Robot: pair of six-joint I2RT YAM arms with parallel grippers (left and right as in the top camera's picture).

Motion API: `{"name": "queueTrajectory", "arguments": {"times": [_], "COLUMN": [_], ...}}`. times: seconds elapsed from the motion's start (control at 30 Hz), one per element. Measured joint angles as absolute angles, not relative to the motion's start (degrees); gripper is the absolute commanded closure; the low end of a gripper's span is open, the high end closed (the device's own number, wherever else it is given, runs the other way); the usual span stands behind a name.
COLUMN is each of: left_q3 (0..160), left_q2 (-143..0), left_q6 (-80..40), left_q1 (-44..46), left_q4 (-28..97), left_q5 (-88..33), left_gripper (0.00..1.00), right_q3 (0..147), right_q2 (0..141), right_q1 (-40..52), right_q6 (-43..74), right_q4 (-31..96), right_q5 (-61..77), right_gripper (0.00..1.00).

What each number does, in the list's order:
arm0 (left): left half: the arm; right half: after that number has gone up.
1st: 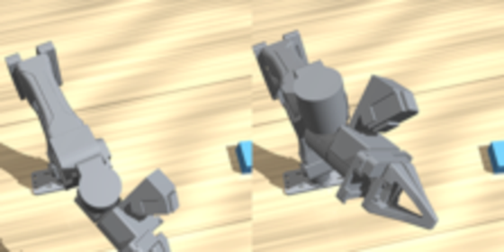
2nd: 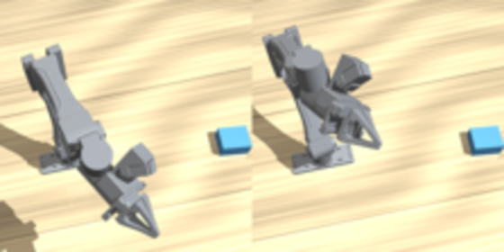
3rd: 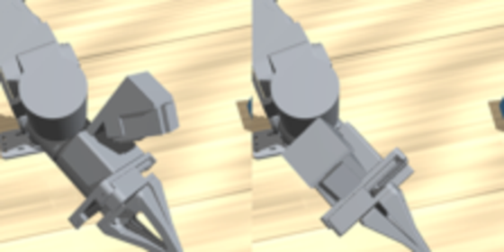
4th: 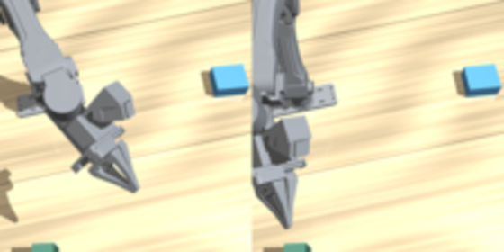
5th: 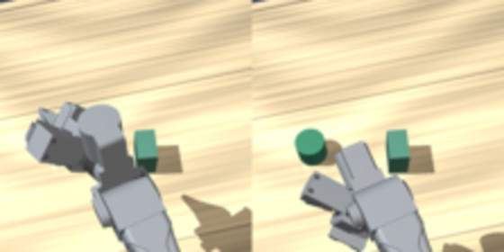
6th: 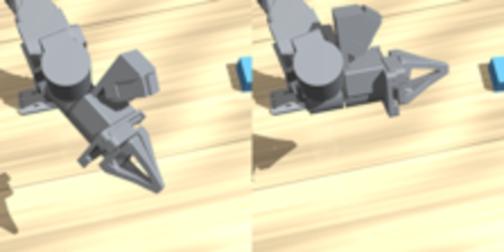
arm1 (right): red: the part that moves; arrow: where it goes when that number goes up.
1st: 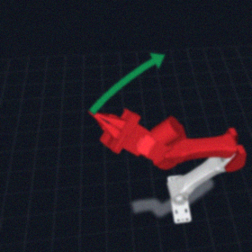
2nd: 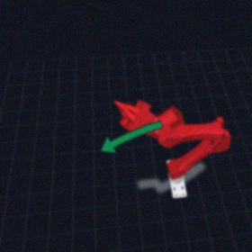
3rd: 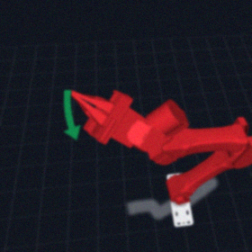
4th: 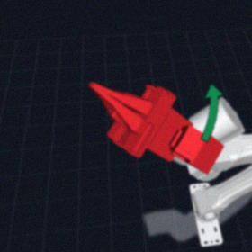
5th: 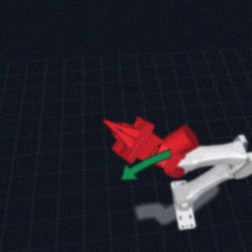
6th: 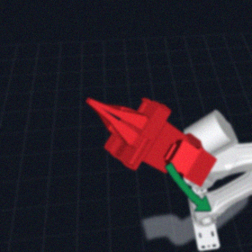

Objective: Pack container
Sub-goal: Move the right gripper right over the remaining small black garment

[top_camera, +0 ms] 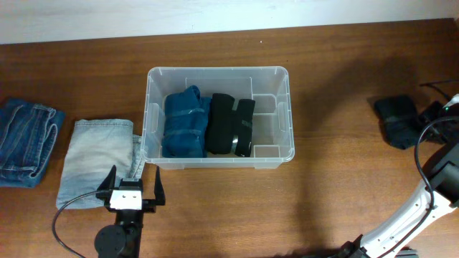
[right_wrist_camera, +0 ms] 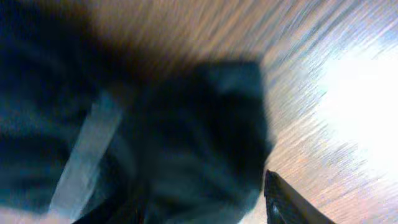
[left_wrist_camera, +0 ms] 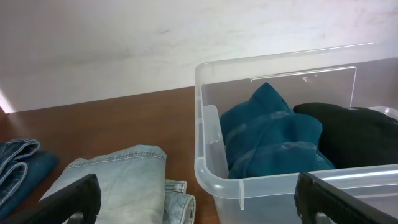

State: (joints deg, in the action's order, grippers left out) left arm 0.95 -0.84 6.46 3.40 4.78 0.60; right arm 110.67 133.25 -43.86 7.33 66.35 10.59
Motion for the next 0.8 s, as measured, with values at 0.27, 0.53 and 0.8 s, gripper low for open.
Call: {"name": "queueTrajectory", "arguments": {"times": [0.27, 0.53, 0.8], "left_q3": [1.0, 1.0, 1.0], "left_q2": [-0.8, -0.8, -0.8], "left_q6": [6.5, 6.5, 6.5], "left_q1": [3.4, 3.4, 3.4], "left_q4": [4.8, 4.8, 4.8], "left_q5": [0.6, 0.6, 0.6], "left_gripper": [0.01, 0.01, 0.01], "right_q3": [110.7, 111.9, 120.1], "right_q2": [133.3, 132.1, 125.6], "right_q1": [-43.5, -43.3, -43.3], "right_q6": [6.2, 5.4, 5.2], "right_q4": [72.2, 73.8, 75.9], "right_q5": [17.0, 18.1, 17.9], "right_gripper": [0.56, 0.66, 0.07]}}
